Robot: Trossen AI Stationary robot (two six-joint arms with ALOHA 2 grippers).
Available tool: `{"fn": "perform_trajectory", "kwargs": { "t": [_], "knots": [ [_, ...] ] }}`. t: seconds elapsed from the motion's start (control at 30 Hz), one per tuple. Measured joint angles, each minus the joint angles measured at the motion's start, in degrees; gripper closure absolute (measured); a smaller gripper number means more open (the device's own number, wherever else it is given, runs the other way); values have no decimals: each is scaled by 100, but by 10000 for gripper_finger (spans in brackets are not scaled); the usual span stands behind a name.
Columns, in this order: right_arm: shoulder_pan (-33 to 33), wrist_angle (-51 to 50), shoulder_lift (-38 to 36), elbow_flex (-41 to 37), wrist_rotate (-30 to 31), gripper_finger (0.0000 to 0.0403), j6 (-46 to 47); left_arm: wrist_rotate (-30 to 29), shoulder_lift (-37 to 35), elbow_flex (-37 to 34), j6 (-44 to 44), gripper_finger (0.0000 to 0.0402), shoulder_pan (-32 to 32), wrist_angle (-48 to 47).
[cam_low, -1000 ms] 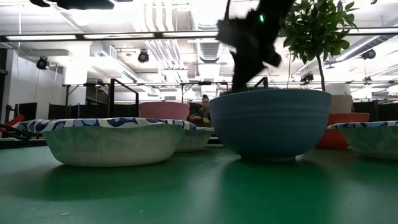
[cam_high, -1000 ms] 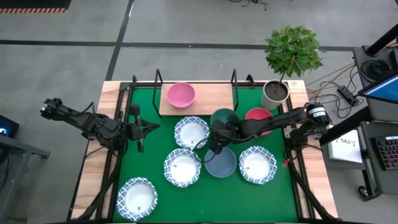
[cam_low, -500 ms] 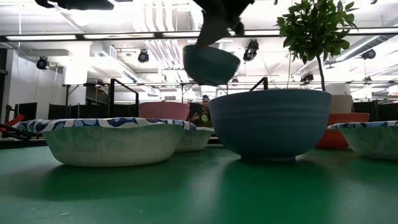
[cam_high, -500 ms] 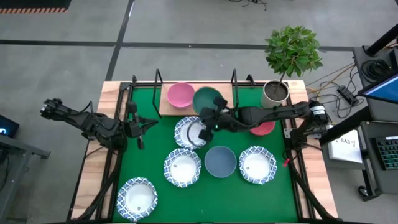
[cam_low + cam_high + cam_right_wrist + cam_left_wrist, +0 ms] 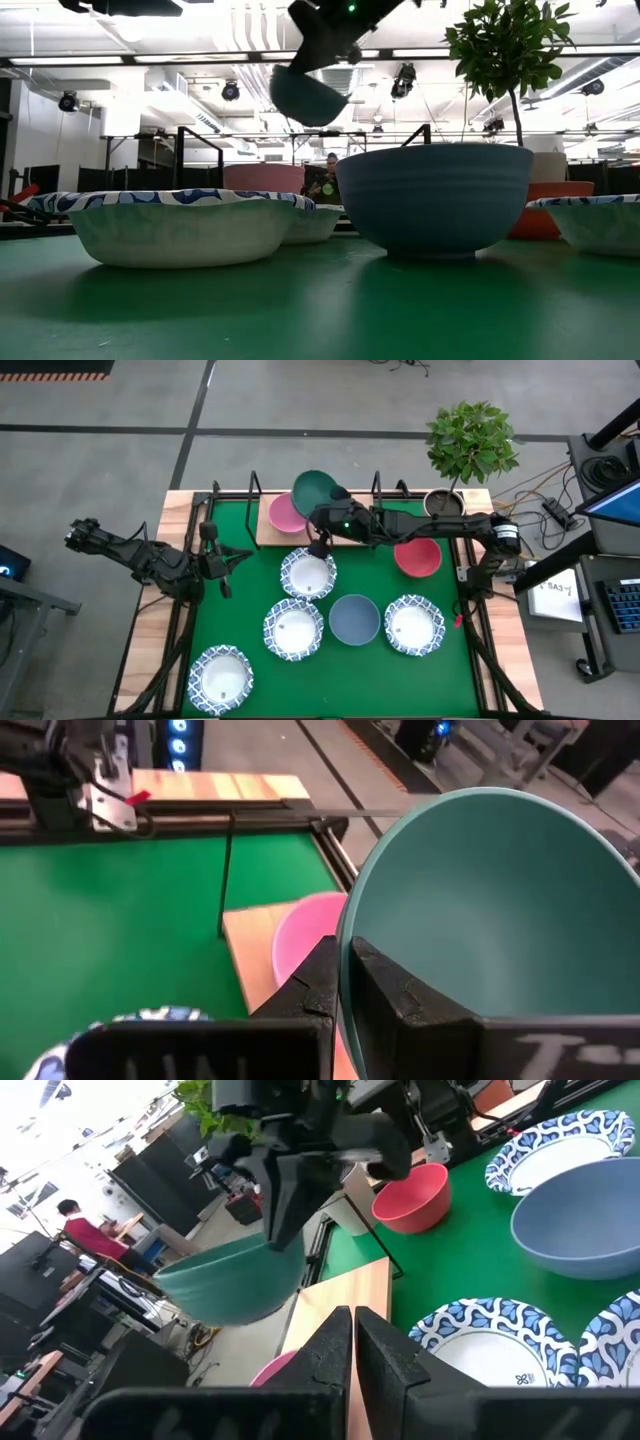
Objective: Place and stack bowls onto a shelf
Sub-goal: Stack the green bowl on top of the pink bowl on the shelf
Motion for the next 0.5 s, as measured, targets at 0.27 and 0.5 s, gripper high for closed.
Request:
{"fn": "perform_trajectory", "kwargs": {
  "t": [0.27,0.5],
  "knots": [
    [-65,753,721,47,-121,390,-380,-1,-11,0,-4,402,0,-29],
    [-168,1037,1436,445,-134,390,-576,-2,-22,0,-7,402,0,-57]
  ]
}}
